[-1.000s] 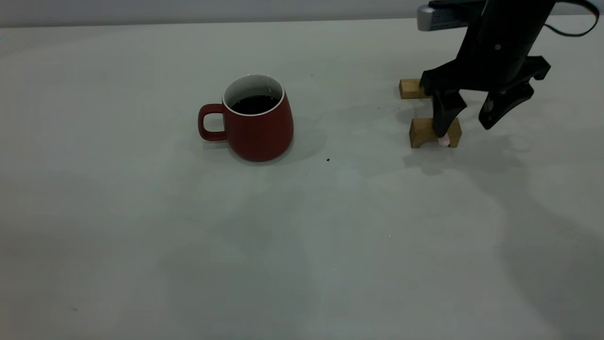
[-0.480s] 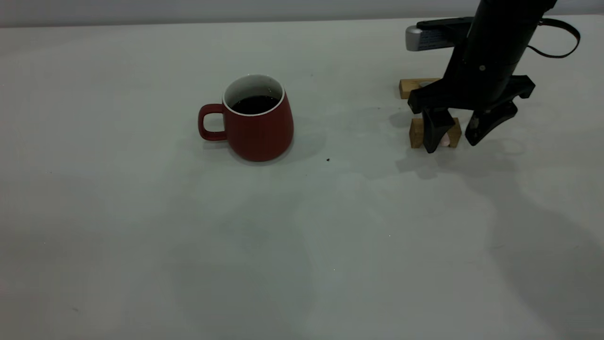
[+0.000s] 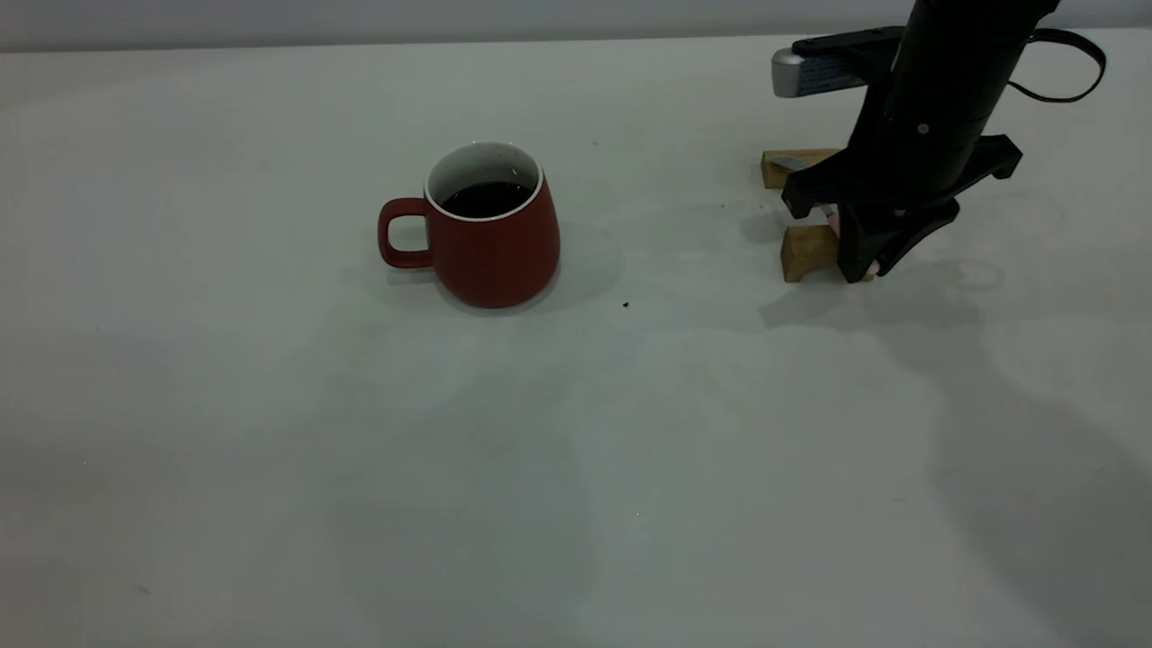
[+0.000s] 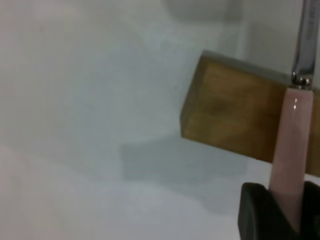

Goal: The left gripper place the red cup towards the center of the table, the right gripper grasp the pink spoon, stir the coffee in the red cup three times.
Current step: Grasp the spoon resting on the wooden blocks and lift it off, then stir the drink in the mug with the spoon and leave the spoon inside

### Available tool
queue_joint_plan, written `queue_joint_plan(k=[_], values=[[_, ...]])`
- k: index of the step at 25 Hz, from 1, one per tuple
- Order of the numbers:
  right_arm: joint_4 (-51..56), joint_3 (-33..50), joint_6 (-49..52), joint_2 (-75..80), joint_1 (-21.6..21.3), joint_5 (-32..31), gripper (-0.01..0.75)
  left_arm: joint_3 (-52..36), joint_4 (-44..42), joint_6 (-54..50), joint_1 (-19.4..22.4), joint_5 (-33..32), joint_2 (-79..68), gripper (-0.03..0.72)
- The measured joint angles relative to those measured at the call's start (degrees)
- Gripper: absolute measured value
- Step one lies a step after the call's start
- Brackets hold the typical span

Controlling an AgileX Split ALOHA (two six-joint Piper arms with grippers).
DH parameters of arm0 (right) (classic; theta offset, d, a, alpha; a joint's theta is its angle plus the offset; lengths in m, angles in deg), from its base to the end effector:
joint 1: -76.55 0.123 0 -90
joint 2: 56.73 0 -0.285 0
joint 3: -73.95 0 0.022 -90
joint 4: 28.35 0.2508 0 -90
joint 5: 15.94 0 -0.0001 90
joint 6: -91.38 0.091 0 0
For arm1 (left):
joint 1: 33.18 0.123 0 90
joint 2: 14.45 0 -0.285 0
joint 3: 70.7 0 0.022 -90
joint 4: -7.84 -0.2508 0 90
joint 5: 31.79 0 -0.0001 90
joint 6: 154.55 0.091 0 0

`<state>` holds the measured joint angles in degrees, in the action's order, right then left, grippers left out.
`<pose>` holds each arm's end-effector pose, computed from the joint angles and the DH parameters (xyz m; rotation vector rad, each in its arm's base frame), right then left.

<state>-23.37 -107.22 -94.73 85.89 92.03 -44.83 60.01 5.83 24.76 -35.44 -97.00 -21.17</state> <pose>0.3992 0.1145 0.0240 -0.4510 2.9419 0.0923 -0.0095 0.0033 0.2676 0.0256 2.1150 0.0118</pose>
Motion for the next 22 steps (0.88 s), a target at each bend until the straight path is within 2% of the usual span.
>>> queue_joint_plan(k=[4,7,10,16,19,22], values=[[-0.08,-1.75,1.36,-4.48,0.00,-6.23,0.146,0.00,0.00,0.00,0.00,0.00,0.00,0.244],[7.37,-4.33,4.23,-9.64,0.00,-13.04,0.146,0.00,0.00,0.00,0.00,0.00,0.00,0.244],[22.98,-5.73,8.14,-12.85,0.00,-17.94,0.146,0.00,0.00,0.00,0.00,0.00,0.00,0.244],[55.44,-5.74,12.71,-13.02,2.06,-21.09,0.146,0.00,0.00,0.00,0.00,0.00,0.00,0.244],[66.28,-5.74,21.42,-12.92,3.90,-21.42,0.146,0.00,0.00,0.00,0.00,0.00,0.00,0.244],[72.78,-5.74,35.02,-12.92,6.66,-21.23,0.146,0.00,0.00,0.00,0.00,0.00,0.00,0.244]])
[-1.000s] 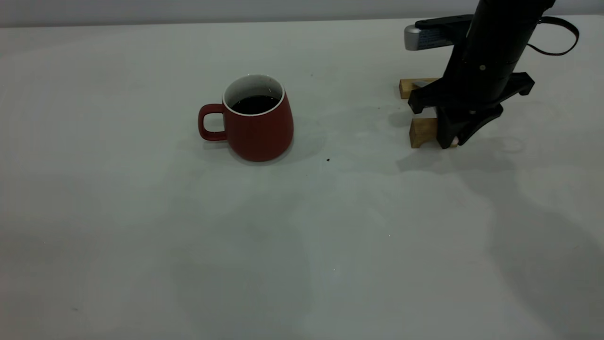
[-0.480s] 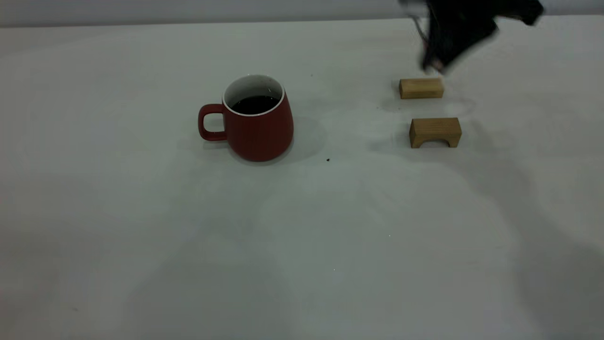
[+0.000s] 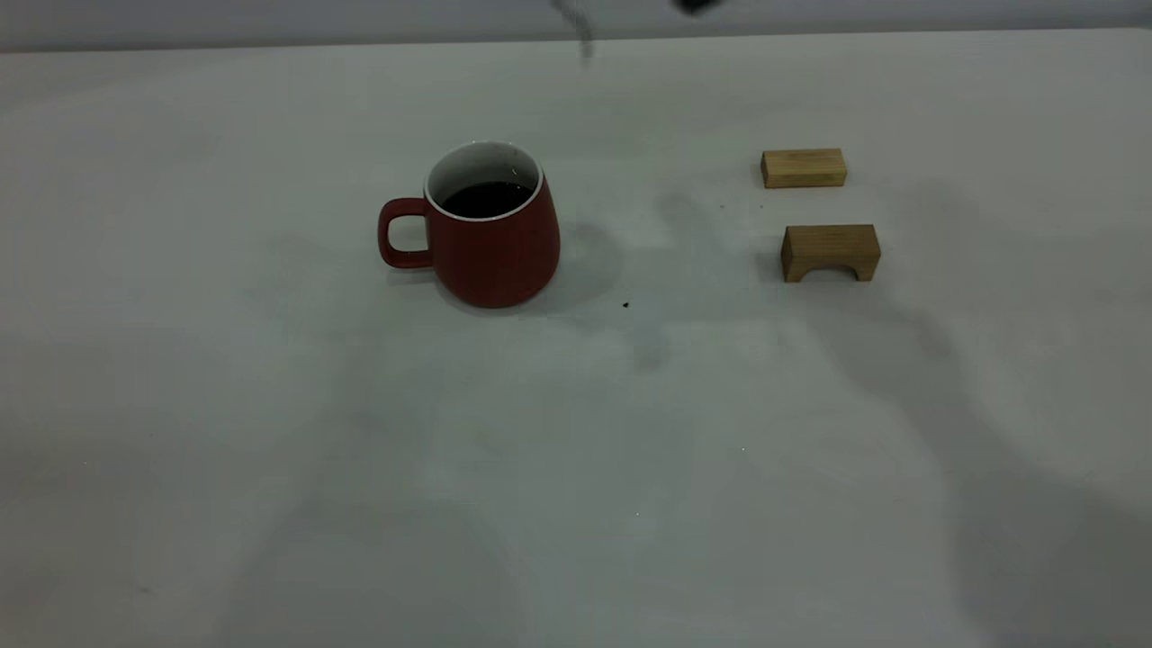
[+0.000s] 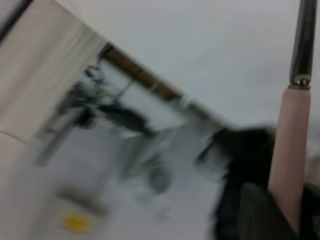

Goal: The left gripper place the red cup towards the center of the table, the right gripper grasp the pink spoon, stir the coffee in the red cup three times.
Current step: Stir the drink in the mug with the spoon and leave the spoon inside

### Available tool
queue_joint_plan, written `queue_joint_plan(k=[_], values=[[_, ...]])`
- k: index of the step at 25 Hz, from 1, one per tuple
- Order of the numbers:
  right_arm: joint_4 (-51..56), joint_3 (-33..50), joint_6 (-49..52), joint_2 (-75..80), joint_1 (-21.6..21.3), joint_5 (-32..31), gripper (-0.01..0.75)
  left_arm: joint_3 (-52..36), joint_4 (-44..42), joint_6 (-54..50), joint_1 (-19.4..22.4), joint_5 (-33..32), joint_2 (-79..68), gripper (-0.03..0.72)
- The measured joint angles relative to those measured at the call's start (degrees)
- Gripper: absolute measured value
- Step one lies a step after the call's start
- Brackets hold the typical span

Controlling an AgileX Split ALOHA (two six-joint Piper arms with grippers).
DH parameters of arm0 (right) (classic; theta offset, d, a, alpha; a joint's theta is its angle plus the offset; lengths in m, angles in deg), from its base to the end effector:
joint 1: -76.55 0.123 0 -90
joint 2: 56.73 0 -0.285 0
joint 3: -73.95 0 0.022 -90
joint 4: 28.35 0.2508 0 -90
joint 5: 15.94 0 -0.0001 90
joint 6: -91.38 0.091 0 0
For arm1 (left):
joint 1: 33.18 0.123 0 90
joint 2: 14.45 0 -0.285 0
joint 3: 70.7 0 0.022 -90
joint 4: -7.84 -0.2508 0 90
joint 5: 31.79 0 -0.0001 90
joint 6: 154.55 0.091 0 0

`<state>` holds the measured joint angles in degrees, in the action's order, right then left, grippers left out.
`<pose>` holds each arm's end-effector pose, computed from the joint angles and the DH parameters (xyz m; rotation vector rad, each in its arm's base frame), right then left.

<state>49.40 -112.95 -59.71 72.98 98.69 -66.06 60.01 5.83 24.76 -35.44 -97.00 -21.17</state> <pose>0.3871 0.2313 0.1808 -1.1824 -2.1362 -1.3516 -0.0095 0.0033 0.2676 0.0256 2.1150 0.0118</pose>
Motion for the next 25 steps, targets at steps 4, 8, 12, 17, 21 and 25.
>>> queue_joint_plan(k=[4,8,12,17,21,25], values=[[4.95,0.00,12.72,0.00,3.88,2.74,0.146,0.00,0.00,0.00,0.00,0.02,0.00,0.244],[6.52,-0.32,15.85,0.96,6.01,7.21,0.146,0.00,0.00,0.00,0.00,0.02,0.00,0.244],[7.65,-2.66,15.99,5.06,5.95,8.02,0.146,0.00,0.00,0.00,0.00,0.02,0.00,0.244],[9.48,-7.30,15.99,11.52,5.95,8.50,0.146,0.00,0.00,0.00,0.00,0.02,0.00,0.244],[10.67,-10.24,15.99,16.39,5.95,8.64,0.146,0.00,0.00,0.00,0.00,0.02,0.00,0.244],[14.18,-13.40,15.65,20.74,5.95,7.02,0.146,0.00,0.00,0.00,0.00,0.02,0.00,0.244]])
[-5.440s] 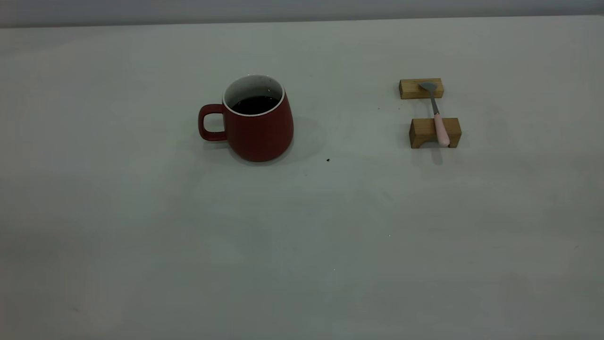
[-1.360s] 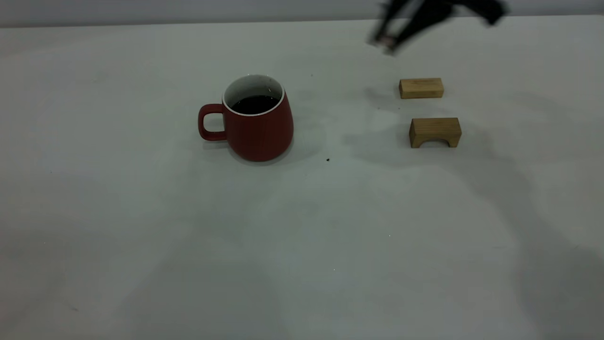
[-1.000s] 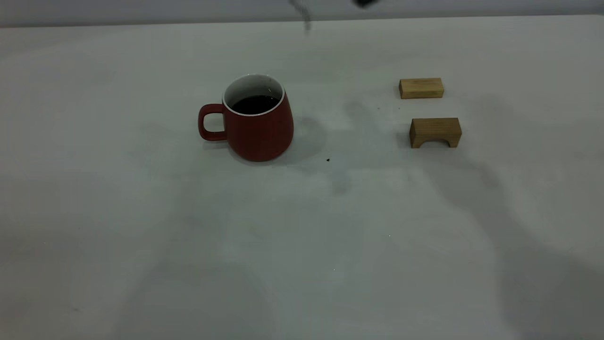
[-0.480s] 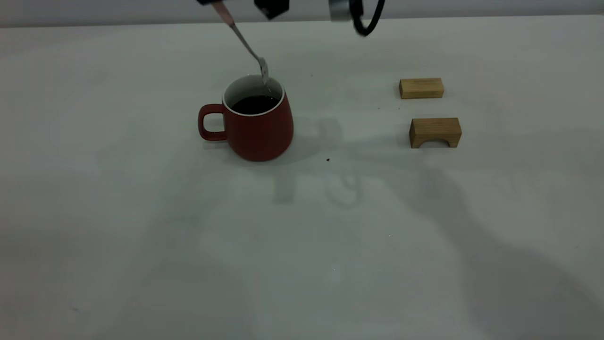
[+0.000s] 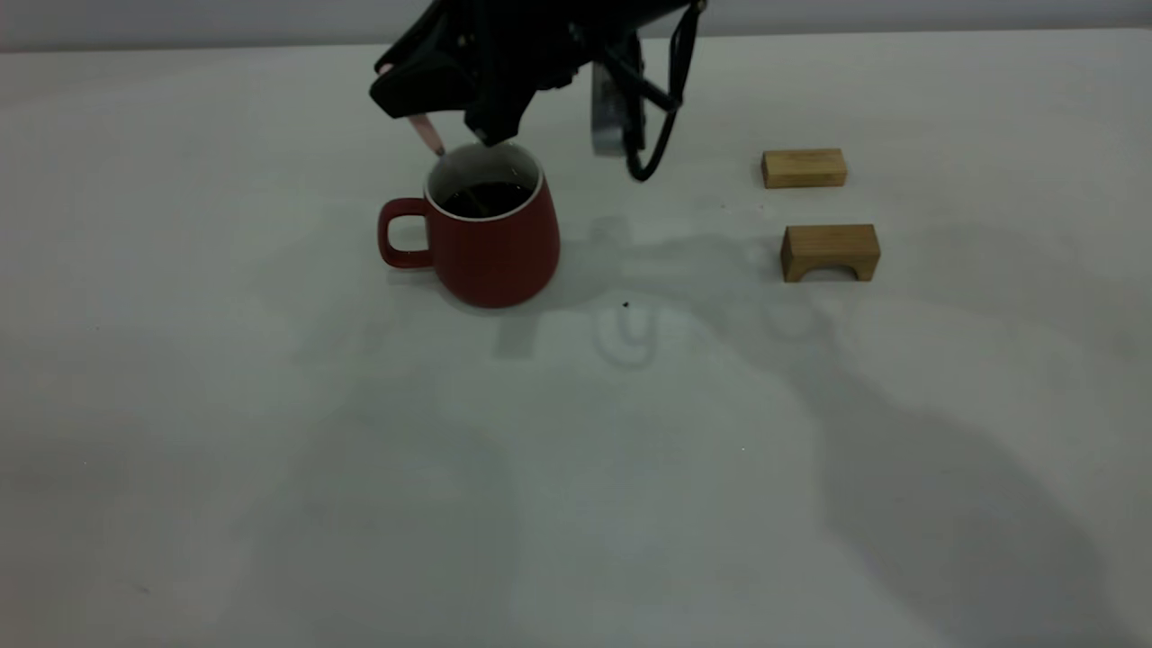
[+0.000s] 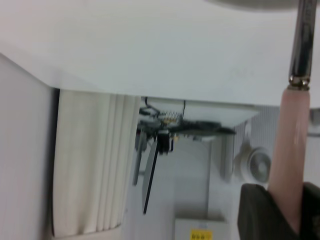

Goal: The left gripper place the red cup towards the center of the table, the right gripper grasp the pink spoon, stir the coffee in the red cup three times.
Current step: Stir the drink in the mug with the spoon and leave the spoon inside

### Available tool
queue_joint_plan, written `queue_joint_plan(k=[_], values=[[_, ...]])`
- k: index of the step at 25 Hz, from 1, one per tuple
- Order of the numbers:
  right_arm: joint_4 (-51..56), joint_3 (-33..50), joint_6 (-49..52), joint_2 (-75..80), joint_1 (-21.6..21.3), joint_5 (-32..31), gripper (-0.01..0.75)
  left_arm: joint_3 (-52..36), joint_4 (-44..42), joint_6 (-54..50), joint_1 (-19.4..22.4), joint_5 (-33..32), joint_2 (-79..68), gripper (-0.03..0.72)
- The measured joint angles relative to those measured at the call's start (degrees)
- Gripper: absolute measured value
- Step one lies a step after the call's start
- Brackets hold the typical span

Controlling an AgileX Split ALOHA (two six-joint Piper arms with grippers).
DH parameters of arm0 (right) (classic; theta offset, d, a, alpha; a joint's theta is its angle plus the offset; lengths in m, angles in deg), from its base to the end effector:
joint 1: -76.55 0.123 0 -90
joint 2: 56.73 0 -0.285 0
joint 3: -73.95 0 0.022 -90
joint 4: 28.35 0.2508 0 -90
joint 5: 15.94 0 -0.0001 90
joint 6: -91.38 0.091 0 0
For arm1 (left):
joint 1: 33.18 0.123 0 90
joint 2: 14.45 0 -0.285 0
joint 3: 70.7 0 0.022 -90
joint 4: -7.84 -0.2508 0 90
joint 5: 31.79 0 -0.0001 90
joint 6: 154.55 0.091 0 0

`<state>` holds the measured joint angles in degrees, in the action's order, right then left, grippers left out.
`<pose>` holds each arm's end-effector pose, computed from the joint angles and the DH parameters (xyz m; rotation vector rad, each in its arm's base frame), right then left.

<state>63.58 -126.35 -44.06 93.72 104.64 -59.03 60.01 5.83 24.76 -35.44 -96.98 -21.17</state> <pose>0.4170 0.2931 0.0775 -1.5838 -1.6547 -1.1936 -0.0095 0.0033 0.2676 0.0256 2.1147 0.0118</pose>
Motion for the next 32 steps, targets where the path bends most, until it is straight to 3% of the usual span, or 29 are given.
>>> queue_joint_plan(k=[6,14,20,23,28,32], values=[[0.02,-3.65,-4.48,2.40,-1.53,-1.24,0.146,0.00,0.00,0.00,0.00,0.00,0.00,0.244],[-8.04,-3.75,11.20,2.42,-4.66,-5.21,0.146,0.00,0.00,0.00,0.00,0.00,0.00,0.244],[-3.95,-3.75,-5.85,3.22,-2.63,-6.18,0.146,0.00,0.00,0.00,0.00,0.00,0.00,0.244],[-3.58,-3.75,-7.96,3.45,-2.99,-6.18,0.146,0.00,0.00,0.00,0.00,0.00,0.00,0.244],[-7.66,-3.75,4.83,3.45,-6.23,-9.24,0.146,0.00,0.00,0.00,0.00,0.00,0.00,0.244],[-9.11,-3.81,10.54,3.45,-5.92,-10.31,0.146,0.00,0.00,0.00,0.00,0.00,0.00,0.244]])
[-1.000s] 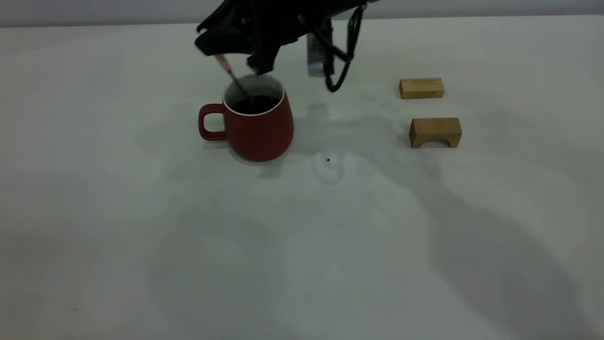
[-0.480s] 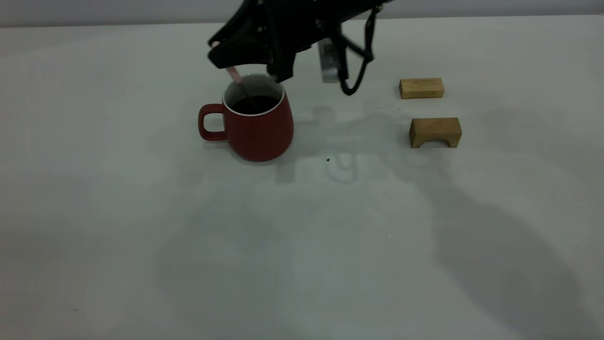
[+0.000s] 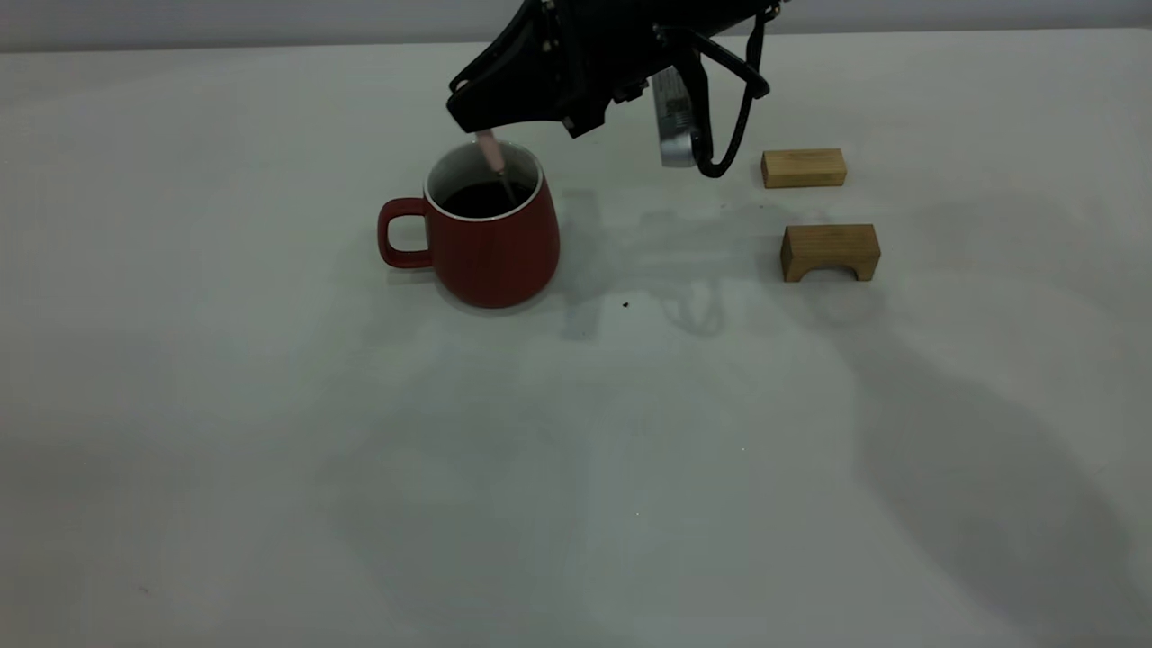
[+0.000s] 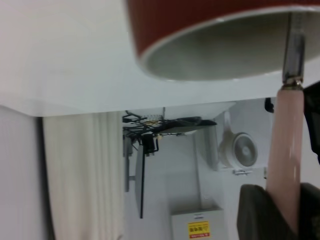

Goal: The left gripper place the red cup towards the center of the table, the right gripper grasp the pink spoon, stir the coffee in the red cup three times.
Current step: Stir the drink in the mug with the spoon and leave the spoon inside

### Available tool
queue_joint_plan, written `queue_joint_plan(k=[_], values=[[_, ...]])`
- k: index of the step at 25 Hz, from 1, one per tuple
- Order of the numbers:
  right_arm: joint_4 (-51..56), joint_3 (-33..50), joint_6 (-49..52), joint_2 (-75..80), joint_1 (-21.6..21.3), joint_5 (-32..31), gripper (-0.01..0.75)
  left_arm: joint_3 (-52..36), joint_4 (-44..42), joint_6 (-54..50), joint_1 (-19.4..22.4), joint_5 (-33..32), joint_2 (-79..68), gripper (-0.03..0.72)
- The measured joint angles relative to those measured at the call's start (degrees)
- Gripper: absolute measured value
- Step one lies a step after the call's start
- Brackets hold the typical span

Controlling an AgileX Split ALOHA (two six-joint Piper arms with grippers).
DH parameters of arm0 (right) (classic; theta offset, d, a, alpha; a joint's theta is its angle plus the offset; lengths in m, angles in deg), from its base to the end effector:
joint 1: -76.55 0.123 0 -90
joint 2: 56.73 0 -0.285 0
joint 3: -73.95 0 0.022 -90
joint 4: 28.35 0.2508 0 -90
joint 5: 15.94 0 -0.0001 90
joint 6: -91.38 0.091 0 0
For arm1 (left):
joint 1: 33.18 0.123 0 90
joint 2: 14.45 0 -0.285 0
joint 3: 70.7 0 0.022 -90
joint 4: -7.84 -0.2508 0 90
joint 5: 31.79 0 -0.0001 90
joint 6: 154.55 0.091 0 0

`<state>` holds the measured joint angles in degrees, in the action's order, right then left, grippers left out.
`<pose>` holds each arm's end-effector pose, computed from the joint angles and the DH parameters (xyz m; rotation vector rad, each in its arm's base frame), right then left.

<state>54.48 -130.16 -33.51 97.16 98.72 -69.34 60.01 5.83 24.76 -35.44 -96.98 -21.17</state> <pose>0.4343 0.2553 0.0632 -1.5734 -1.5686 -1.0227 -0.0095 0.0033 0.2676 0.0256 2.1147 0.0118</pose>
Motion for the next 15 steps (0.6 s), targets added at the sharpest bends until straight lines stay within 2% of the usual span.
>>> queue_joint_plan(k=[2,8,10,15], values=[[1.08,-0.01,-3.79,0.00,0.99,0.00,0.146,0.00,0.00,0.00,0.00,0.00,0.00,0.244],[6.73,-0.01,-24.82,0.00,2.16,2.33,0.146,0.00,0.00,0.00,0.00,0.00,0.00,0.244],[5.66,-0.01,-25.07,0.00,1.07,2.19,0.146,0.00,0.00,0.00,0.00,0.00,0.00,0.244],[0.79,-0.01,-15.27,0.00,-1.64,-0.34,0.146,0.00,0.00,0.00,0.00,0.00,0.00,0.244]])
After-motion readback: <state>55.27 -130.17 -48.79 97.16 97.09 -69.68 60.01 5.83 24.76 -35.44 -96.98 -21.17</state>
